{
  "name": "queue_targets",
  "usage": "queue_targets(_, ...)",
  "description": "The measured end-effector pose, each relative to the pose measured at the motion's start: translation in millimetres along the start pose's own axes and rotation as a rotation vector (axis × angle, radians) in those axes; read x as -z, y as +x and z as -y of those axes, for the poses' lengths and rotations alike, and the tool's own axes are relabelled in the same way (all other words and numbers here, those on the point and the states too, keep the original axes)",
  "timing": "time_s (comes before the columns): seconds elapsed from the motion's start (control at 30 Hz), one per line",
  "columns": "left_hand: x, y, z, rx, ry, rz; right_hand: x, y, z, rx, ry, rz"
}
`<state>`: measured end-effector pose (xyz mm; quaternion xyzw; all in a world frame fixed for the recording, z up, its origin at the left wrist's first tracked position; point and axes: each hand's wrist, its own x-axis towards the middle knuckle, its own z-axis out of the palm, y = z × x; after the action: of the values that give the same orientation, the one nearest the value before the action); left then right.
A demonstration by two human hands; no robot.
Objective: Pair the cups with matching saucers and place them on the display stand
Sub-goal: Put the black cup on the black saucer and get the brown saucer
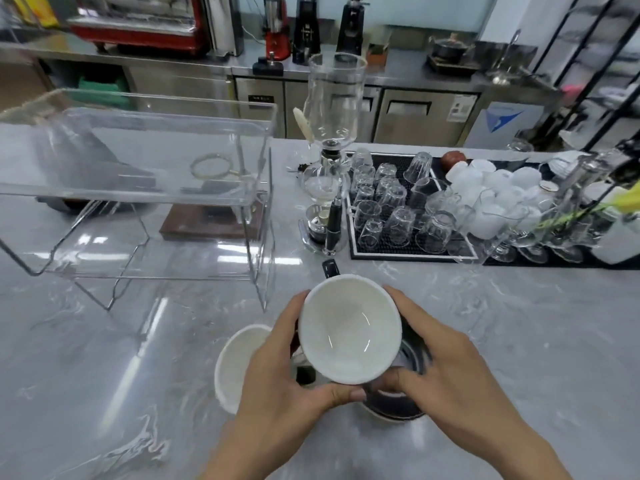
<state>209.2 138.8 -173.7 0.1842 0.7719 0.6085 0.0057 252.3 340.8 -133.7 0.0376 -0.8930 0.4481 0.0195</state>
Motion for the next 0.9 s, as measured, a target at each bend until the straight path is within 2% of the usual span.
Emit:
queue_targets(0.37,-77,8,24,0.081,0.019,0.082,30,-9,-81,-0.128,0.035,0.068)
queue_targets(0.9,-92,4,49,0.106,0.108,0.143,15,-19,-114,-0.211,0.088,0.090)
